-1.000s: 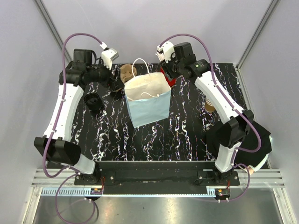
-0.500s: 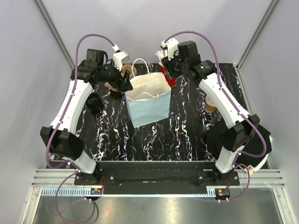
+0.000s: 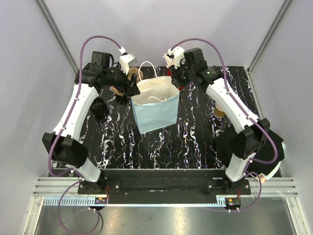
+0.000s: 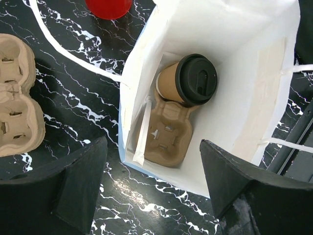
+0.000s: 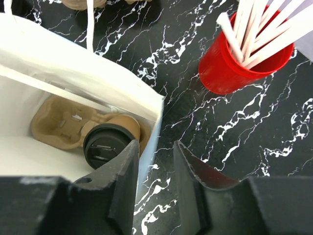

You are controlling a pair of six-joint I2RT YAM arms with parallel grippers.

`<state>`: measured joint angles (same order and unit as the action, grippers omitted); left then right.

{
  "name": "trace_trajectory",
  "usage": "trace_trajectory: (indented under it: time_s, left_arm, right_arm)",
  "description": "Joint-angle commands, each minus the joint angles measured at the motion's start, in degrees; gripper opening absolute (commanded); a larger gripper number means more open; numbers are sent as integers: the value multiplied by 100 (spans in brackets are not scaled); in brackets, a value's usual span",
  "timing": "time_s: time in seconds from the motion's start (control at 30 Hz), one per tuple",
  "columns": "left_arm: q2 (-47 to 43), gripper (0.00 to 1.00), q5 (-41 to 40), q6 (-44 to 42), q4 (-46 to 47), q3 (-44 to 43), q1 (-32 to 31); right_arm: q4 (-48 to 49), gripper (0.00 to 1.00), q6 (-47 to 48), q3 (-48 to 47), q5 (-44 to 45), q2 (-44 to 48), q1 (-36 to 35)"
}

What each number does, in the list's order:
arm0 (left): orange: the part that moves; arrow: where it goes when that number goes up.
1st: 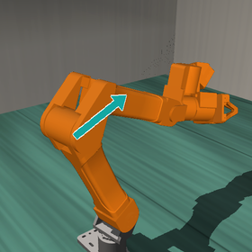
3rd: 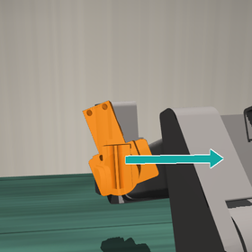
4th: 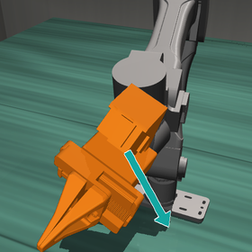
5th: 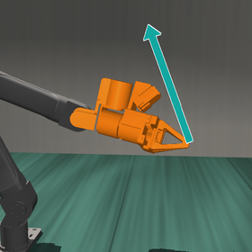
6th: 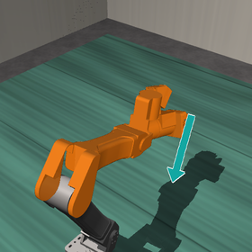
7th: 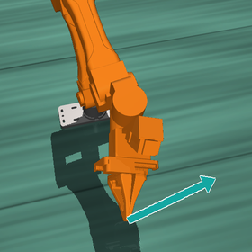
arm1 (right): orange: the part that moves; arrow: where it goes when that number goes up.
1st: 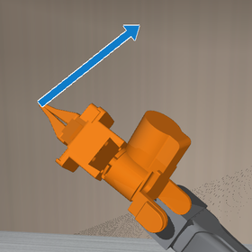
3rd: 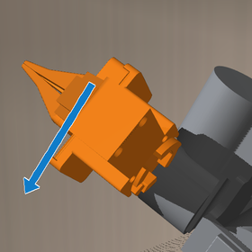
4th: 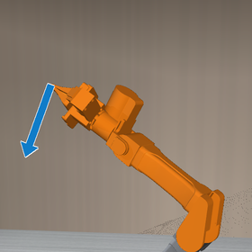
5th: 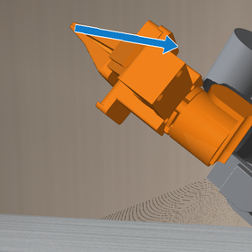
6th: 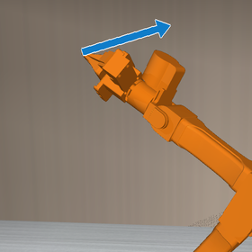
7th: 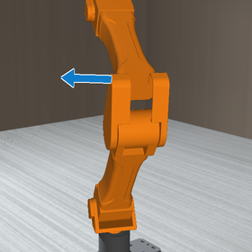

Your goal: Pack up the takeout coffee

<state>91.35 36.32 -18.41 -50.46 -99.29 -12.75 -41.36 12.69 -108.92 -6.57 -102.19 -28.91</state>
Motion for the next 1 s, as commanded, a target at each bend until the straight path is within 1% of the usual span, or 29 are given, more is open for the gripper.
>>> trace_trajectory:
  time_s: [0.0,0.1,0.27,0.63,0.97]
  left_arm:
    - [49,80,165,-31,247,-214,-43]
    - [76,80,165,-39,247,-214,-52]
    - [102,80,174,-39,247,-214,-69]
    - [146,80,130,-48,256,-205,-87]
    - [330,80,-335,75,431,-284,-105]
  right_arm:
    - [173,38,-82,108,-143,138,-1]
    - [164,36,-100,161,-143,164,-10]
    - [172,28,-109,249,-64,217,-45]
    - [225,25,-3,293,920,603,-335]
    - [111,24,-12,451,1087,1052,-414]
